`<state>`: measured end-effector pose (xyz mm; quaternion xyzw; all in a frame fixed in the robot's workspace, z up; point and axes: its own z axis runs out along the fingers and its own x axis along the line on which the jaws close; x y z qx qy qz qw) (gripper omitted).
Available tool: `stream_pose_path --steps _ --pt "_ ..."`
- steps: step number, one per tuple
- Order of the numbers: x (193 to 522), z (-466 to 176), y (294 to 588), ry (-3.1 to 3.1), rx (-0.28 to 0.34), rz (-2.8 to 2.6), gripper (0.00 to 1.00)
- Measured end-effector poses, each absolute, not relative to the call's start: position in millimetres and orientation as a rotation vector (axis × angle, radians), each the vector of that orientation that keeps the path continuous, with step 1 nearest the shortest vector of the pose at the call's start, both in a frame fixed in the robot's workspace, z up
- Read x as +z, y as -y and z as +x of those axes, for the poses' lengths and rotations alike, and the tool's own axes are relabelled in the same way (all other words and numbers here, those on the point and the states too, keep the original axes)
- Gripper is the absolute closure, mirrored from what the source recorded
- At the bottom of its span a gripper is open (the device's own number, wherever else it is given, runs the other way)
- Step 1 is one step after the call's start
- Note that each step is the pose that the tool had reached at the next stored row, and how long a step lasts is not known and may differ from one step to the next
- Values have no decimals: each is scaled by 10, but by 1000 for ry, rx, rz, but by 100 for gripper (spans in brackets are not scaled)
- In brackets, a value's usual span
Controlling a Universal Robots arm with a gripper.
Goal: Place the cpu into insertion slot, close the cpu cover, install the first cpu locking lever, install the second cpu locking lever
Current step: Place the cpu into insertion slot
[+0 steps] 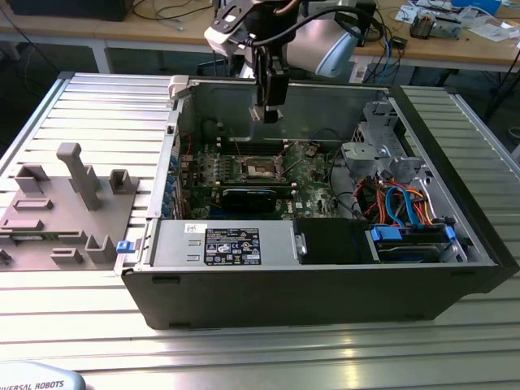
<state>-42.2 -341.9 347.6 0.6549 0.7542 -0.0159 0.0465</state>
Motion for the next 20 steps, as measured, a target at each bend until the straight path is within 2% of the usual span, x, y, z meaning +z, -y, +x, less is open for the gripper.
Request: stream_pose_path --steps 20 --pt "3431 -422 3419 -2302 -48 1998 46"
